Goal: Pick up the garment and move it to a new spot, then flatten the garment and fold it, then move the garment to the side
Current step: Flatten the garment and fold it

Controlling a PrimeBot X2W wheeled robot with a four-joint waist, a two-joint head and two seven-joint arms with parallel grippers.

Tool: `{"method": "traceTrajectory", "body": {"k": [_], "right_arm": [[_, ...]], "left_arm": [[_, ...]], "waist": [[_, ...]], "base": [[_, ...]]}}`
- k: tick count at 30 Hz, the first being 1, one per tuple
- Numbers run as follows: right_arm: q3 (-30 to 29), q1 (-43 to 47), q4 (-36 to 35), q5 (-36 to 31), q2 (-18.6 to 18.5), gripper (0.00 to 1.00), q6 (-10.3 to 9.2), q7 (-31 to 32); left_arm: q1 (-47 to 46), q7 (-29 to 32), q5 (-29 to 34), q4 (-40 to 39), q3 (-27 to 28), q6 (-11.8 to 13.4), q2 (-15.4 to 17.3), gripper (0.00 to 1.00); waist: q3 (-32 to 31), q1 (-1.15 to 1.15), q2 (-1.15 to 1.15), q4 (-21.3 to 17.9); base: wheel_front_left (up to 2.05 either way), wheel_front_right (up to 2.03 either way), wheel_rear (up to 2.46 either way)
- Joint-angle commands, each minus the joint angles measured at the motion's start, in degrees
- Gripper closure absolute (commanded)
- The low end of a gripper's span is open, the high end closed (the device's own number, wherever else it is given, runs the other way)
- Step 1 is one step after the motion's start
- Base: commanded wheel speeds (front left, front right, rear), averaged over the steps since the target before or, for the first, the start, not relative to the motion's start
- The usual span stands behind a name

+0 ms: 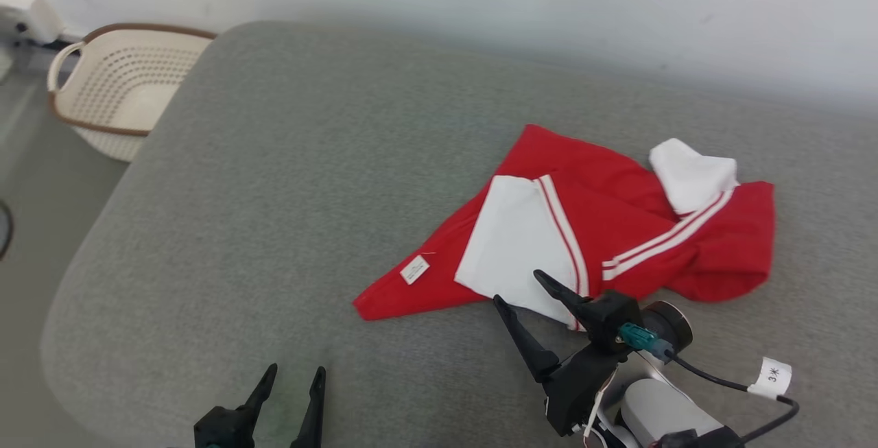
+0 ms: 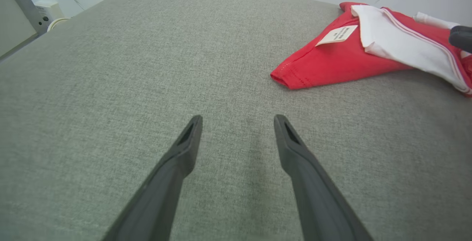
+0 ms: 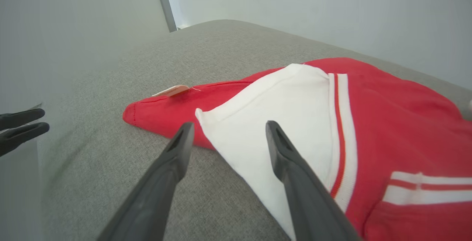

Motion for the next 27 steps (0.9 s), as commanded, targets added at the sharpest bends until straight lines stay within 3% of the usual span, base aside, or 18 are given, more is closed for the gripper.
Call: {"method": "traceTrajectory", "body": {"k": [1,10,24,26,27], "right_arm": [[1.1,-1.2,0.9,0.6,-0.4,0.0,-0.07,0.0],[5.0,-5.0,6.2,0.7,-0.6,0.0,-0.07,0.0],[1.2,-6.6,9.1,-1.3,-0.7,0.0,-0.07,0.0],[0.8,-6.6,9.5,-1.7,-0.6,0.11,-0.08,0.0],[0.6,-6.6,9.7,-1.8,-0.5,0.24,-0.07,0.0]], "left_arm": [[0.8,-0.1,-0.7,-0.3,-0.4,0.2,0.0,0.0],[0.5,-0.1,-3.0,-1.4,-3.0,1.3,0.0,0.0],[0.2,-0.1,-4.7,-2.3,-4.9,2.6,0.0,0.0],[0.0,-0.1,-5.0,-2.4,-5.1,2.8,0.0,0.0],[-0.1,-0.1,-5.2,-2.5,-5.2,2.8,0.0,0.0]], "waist": [[1.4,0.0,0.0,3.5],[3.5,0.0,0.0,7.7],[5.0,0.0,0.0,8.7],[5.3,0.0,0.0,8.8],[5.4,0.0,0.0,8.8]], "base": [[0.0,0.0,0.0],[0.0,0.0,0.0],[0.0,0.0,0.0],[0.0,0.0,0.0],[0.0,0.0,0.0]]}}
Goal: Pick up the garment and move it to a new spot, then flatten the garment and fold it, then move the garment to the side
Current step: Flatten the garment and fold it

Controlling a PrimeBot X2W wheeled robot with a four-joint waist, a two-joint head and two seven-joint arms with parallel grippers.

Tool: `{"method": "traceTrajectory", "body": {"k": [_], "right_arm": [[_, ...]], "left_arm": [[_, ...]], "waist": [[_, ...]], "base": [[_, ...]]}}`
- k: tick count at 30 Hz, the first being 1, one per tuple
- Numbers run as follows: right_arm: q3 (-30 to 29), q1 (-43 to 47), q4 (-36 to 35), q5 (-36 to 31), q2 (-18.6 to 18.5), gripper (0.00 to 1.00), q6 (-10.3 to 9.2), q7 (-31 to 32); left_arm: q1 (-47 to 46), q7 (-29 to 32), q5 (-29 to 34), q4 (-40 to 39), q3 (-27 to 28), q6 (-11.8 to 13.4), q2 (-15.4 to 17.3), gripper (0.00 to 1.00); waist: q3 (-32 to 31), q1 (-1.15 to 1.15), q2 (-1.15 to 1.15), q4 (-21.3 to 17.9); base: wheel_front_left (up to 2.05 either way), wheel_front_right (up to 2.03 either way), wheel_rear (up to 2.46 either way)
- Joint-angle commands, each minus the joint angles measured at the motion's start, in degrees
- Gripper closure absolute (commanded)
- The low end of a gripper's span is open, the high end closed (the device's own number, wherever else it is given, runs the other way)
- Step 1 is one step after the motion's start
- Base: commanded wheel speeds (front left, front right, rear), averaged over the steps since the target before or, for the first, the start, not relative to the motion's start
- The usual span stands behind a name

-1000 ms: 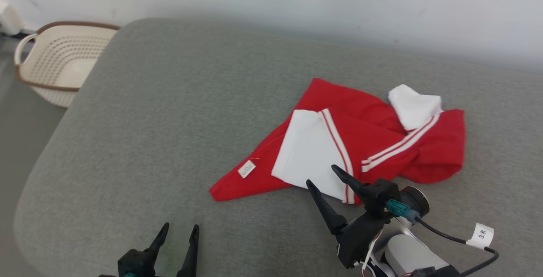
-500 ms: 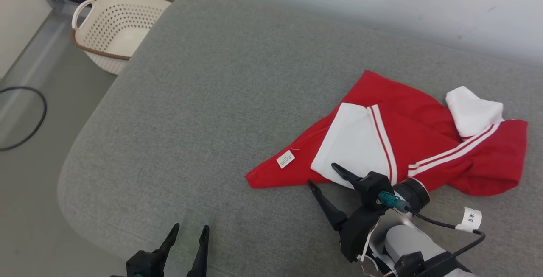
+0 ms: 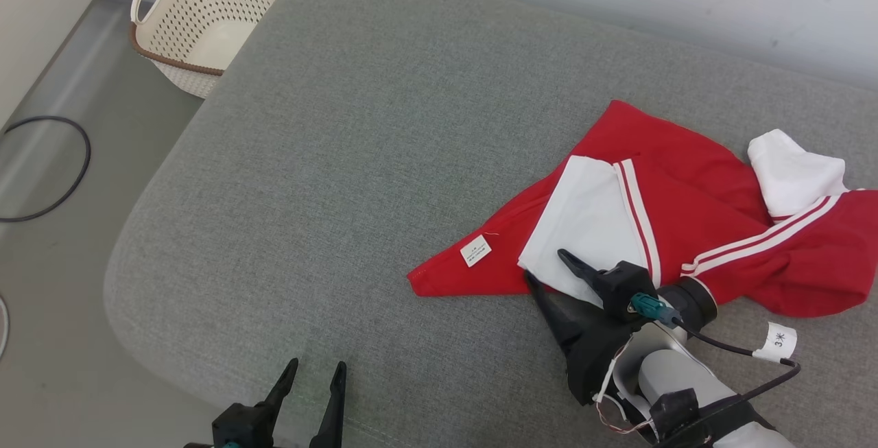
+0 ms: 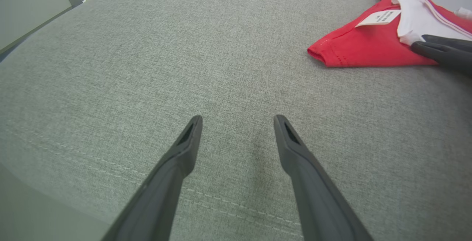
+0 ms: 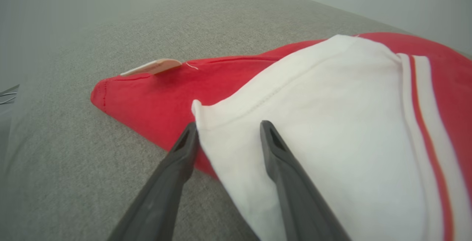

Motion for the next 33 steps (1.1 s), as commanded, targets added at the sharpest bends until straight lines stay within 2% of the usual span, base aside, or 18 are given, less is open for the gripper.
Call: {"method": "traceTrajectory", "body": {"k": [1,2,4,5,9,15,21,33], "right_arm": [[-0.2,-0.4,0.3,-0.5,0.1,0.42,-0.07,0.0],[-0.4,-0.4,0.3,-0.6,0.1,0.55,-0.08,0.0],[-0.7,-0.4,0.1,-1.0,0.2,0.72,-0.07,0.0],[-1.0,-0.4,-0.2,-1.2,0.3,0.84,-0.08,0.0],[-2.0,0.3,-1.9,-1.7,0.0,1.0,-0.07,0.0],[-4.9,1.8,-5.3,-2.2,-0.9,1.0,-0.07,0.0],[-8.3,4.1,-11.3,-2.6,-2.8,1.0,-0.07,0.0],[-21.4,13.7,-23.5,-4.1,-8.3,1.0,-0.07,0.0]], "left_arm": [[-0.5,-0.1,-0.9,-0.2,-0.1,0.2,0.0,0.0],[-0.5,-0.1,-1.0,-0.2,-0.2,0.3,0.0,0.0],[-0.5,-0.1,-0.8,-0.3,-0.3,0.4,0.0,0.0],[-0.5,-0.1,-0.8,-0.4,-0.3,0.5,0.0,0.0],[-0.3,-0.1,-0.5,-0.4,0.0,0.4,0.0,0.0],[0.1,-0.1,0.1,0.1,0.7,-0.2,0.0,0.0],[0.3,-0.1,0.9,0.3,1.7,-0.9,0.0,0.0],[2.1,-0.1,1.1,1.2,3.2,-1.9,0.0,0.0]], "waist": [[0.2,0.0,0.0,0.1],[0.3,0.0,0.0,0.1],[0.5,0.0,0.0,0.1],[0.5,0.0,0.0,0.1],[0.2,0.0,0.0,-0.6],[-1.4,0.0,0.0,-3.2],[-3.9,0.0,0.0,-7.8],[-10.1,0.0,0.0,-18.5]], "base": [[0.0,0.0,0.0],[0.0,0.0,0.0],[0.0,0.0,0.0],[0.0,0.0,0.0],[0.0,0.0,0.0],[0.0,0.0,0.0],[0.0,0.0,0.0],[0.0,0.0,0.0]]}}
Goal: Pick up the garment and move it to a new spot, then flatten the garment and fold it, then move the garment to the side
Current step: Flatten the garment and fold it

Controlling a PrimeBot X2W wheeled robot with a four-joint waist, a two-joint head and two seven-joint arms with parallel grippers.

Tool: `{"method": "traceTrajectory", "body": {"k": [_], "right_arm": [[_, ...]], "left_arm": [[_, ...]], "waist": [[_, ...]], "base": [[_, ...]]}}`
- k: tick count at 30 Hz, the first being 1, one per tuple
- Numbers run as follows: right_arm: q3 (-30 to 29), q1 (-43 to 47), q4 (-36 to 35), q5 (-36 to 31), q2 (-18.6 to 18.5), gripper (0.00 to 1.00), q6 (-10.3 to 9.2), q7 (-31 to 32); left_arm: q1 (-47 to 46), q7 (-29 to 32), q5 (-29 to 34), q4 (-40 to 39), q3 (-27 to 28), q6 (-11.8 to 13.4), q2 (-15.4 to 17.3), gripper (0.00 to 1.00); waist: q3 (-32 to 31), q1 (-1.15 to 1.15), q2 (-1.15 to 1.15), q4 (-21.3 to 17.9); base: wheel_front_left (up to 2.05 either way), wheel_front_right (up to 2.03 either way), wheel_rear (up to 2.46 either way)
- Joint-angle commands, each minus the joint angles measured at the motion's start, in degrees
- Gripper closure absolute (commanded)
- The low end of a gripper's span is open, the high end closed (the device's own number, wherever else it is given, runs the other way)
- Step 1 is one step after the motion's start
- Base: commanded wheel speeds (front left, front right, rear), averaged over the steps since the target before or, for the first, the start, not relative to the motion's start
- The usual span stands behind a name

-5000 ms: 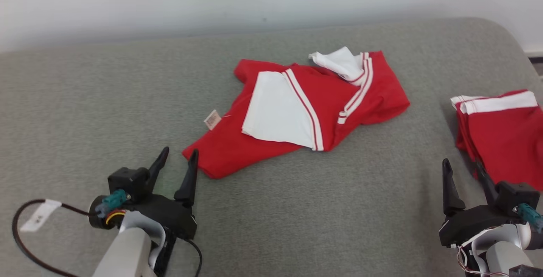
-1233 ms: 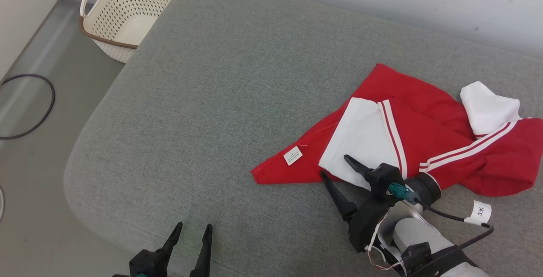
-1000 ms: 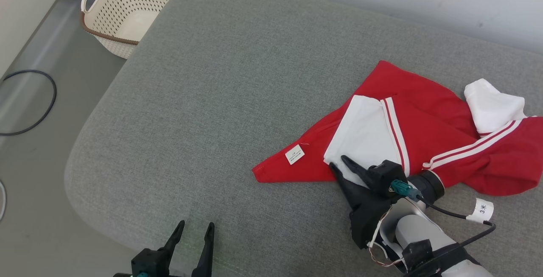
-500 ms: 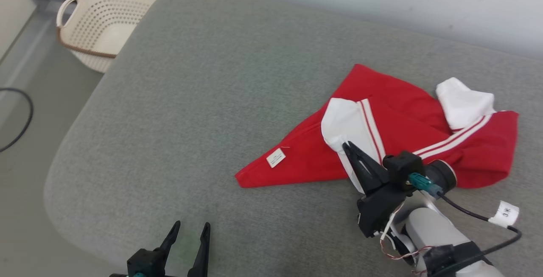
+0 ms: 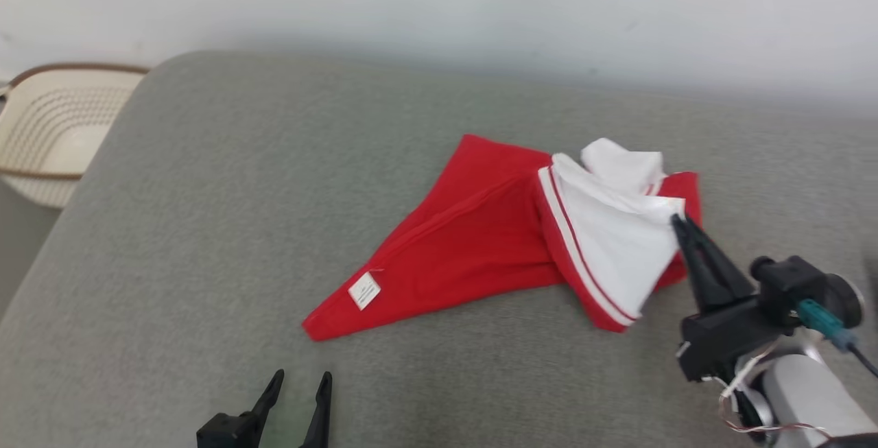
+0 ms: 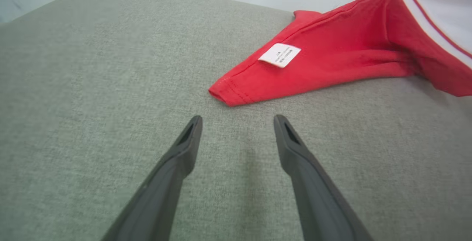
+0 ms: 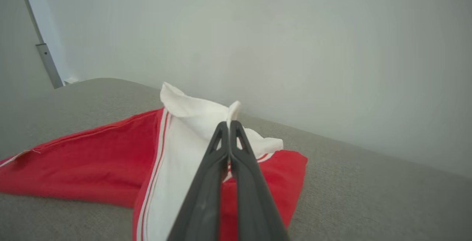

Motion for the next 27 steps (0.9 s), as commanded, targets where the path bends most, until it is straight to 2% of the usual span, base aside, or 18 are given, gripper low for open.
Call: {"method": "traceTrajectory", "body": {"k": [1,8,13,14,15,16,21,27], "right_arm": [[-0.2,0.9,-0.4,-0.3,-0.3,1.0,-0.09,0.0],[-7.1,5.1,-2.1,-1.4,-2.2,1.0,-0.09,0.0],[-7.3,7.1,-1.5,-0.9,-3.5,1.0,-0.09,0.0],[-7.2,7.8,-0.2,-0.5,-3.8,0.88,-0.09,0.0],[-7.2,8.2,1.0,-0.2,-4.2,0.19,-0.09,0.0],[-7.7,8.0,1.6,0.2,-4.2,0.0,-0.09,0.0],[-11.5,10.0,4.2,-0.2,-3.9,0.0,-0.09,0.0],[-15.1,10.4,3.6,-1.9,-2.4,0.0,-0.09,0.0]], "left_arm": [[1.1,-0.1,0.1,0.3,0.1,-0.1,0.0,0.0],[0.9,-0.1,0.3,0.5,0.1,-0.5,0.0,0.0],[1.2,-0.1,0.5,1.0,0.3,-0.7,0.0,0.0],[1.3,-0.1,0.5,1.1,0.3,-0.8,0.0,0.0],[1.3,-0.1,0.4,1.3,0.2,-0.9,0.0,0.0],[1.4,-0.1,0.4,1.4,0.2,-1.0,0.0,0.0],[1.6,-0.1,0.5,1.7,-0.1,-0.8,0.0,0.0],[2.0,-0.1,1.3,1.7,0.6,-0.8,0.0,0.0]], "waist": [[-3.5,0.0,0.0,-5.0],[-4.4,0.0,0.0,-8.7],[-4.4,0.0,0.0,-9.7],[-4.4,0.0,0.0,-9.8],[-4.5,0.0,0.0,-9.8],[-4.5,0.0,0.0,-9.8],[-4.7,0.0,0.0,-9.3],[-4.7,0.0,0.0,-8.6]], "base": [[0.0,0.0,0.0],[0.0,0.0,0.0],[0.0,0.0,0.0],[0.0,0.0,0.0],[0.0,0.0,0.0],[0.0,0.0,0.0],[0.0,0.0,0.0],[0.0,0.0,0.0]]}}
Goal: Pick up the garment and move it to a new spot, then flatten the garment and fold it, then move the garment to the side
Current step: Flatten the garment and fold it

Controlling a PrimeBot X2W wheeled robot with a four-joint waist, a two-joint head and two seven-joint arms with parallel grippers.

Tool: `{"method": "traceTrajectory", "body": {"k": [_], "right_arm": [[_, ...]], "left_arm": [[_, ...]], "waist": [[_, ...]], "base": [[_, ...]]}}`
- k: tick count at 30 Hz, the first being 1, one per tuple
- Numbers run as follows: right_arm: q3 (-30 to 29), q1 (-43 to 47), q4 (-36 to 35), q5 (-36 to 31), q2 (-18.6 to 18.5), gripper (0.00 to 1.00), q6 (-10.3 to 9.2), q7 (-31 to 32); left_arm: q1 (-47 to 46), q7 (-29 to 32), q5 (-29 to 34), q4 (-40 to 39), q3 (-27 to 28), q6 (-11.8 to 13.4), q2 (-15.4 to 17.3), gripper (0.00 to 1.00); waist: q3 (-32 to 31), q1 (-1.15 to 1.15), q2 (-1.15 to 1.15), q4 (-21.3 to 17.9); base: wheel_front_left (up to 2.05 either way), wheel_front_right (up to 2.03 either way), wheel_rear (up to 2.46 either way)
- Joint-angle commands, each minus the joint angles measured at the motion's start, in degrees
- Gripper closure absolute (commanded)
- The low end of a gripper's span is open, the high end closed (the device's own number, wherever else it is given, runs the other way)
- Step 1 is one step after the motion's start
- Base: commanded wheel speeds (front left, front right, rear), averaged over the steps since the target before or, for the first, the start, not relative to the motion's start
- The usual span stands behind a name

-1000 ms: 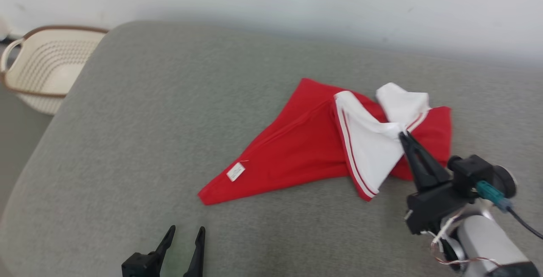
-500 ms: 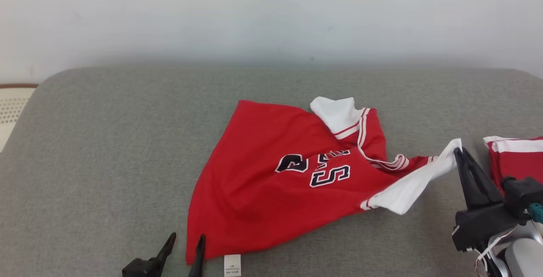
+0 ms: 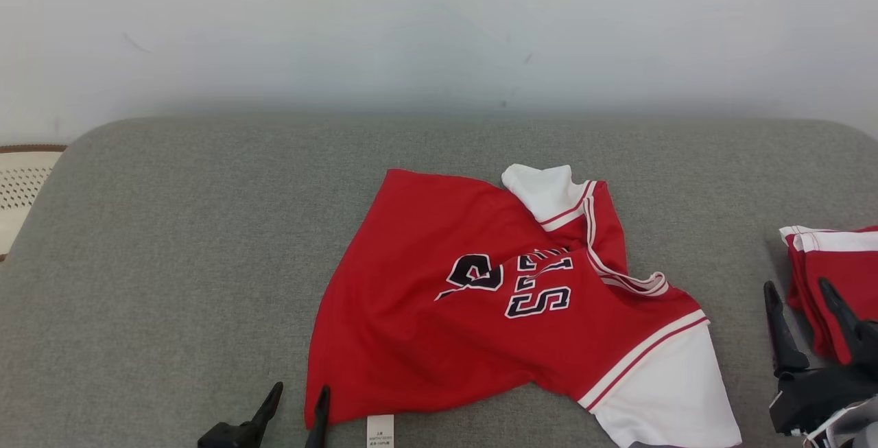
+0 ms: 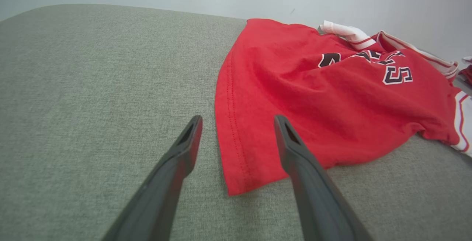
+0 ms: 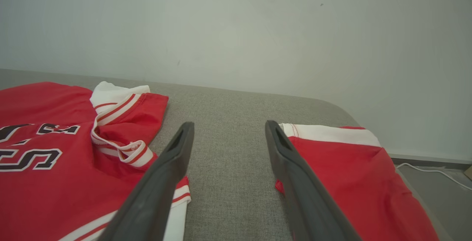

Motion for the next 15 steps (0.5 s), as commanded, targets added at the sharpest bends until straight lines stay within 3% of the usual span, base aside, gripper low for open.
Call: {"method": "traceTrajectory", "body": {"k": [1,8,11,15], "right_arm": [[0.0,-0.2,-0.5,-0.5,0.6,0.0,-0.07,0.0],[5.0,-4.4,0.8,-0.1,2.0,0.0,-0.07,0.0],[10.6,-9.0,4.5,0.8,2.7,0.0,-0.07,0.0],[14.0,-12.4,7.3,1.7,3.0,0.0,-0.08,0.0]], "left_arm": [[1.1,-0.1,0.5,0.2,0.4,0.0,0.0,0.0],[0.3,-0.1,0.0,-0.3,-0.6,0.4,0.1,0.0],[-0.7,-0.1,-0.5,-0.6,-1.5,0.6,0.0,0.0],[-1.3,-0.1,-0.7,-0.9,-2.2,0.9,0.1,0.0]], "waist": [[0.2,0.01,0.0,0.3],[1.7,0.01,0.0,2.7],[2.9,0.01,0.0,5.2],[3.9,0.01,0.0,7.4]], "base": [[0.0,0.0,0.0],[0.0,0.0,0.0],[0.0,0.0,0.0],[0.0,0.0,0.0]]}}
